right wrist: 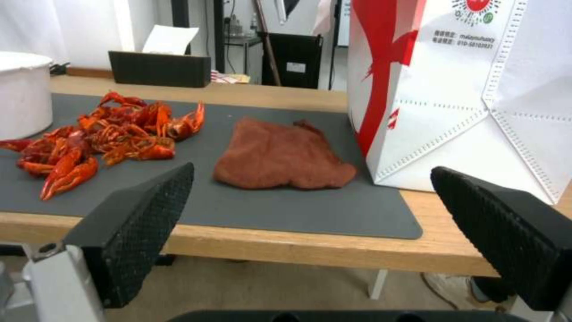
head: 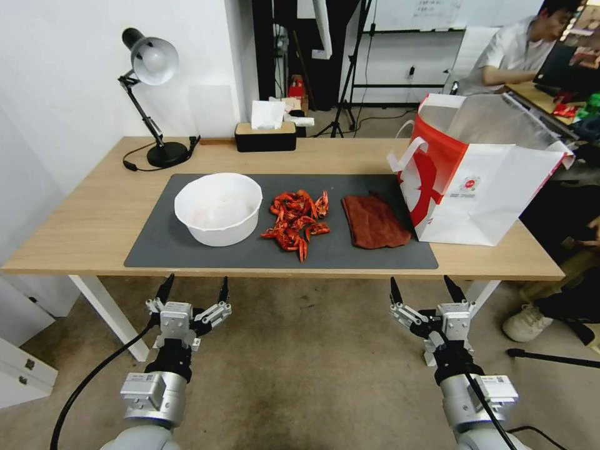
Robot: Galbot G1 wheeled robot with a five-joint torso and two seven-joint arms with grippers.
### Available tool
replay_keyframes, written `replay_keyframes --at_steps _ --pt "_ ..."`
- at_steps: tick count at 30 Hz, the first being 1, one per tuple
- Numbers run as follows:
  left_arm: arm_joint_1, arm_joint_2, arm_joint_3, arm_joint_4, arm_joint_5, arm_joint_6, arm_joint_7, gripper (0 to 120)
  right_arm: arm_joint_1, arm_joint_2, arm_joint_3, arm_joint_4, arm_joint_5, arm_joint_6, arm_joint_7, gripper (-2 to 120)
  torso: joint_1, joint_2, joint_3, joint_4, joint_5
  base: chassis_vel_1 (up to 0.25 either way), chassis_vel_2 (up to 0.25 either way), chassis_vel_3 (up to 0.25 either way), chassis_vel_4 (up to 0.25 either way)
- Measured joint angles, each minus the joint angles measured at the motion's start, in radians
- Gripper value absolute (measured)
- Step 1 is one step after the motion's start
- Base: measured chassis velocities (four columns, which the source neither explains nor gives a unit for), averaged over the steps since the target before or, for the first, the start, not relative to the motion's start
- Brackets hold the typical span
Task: Sweep shrimp from table into container with towel, then put container into takeout bag.
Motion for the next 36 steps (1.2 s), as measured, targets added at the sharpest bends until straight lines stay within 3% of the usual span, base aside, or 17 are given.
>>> replay_keyframes --at_steps 18,20,22,25,36 --pt "-0.002 0.001 0.000 0.001 -0.003 0.001 -0.002 100 0.003 -0.002 -0.001 -0.002 0.006 0.000 -0.002 100 0.000 0.000 0.000 0.0001 0.0000 0.000 0.000 0.000 0.000" --pt "-0.015 0.010 0.001 0.004 -0.018 0.005 -0.012 100 0.011 -0.007 -0.006 -0.010 0.020 -0.001 -0.008 100 0.000 0.000 0.000 0.0002 -0.0002 0.000 0.000 0.000 0.000" --pt "-0.100 0.071 0.003 0.032 -0.113 0.041 -0.085 100 0.063 -0.039 -0.040 -0.066 0.107 -0.016 -0.050 100 0.000 0.000 0.000 -0.0004 0.0001 0.000 0.000 0.000 0.000" --pt "-0.137 0.096 0.004 0.048 -0.162 0.041 -0.118 100 0.106 -0.064 -0.060 -0.104 0.177 -0.033 -0.082 100 0.000 0.000 0.000 -0.0002 0.0002 0.000 0.000 0.000 0.000" --pt "-0.122 0.101 0.001 0.051 -0.166 0.013 -0.121 100 0.135 -0.080 -0.049 -0.091 0.203 -0.018 -0.082 100 0.000 0.000 0.000 0.0000 0.0001 0.000 0.000 0.000 0.000"
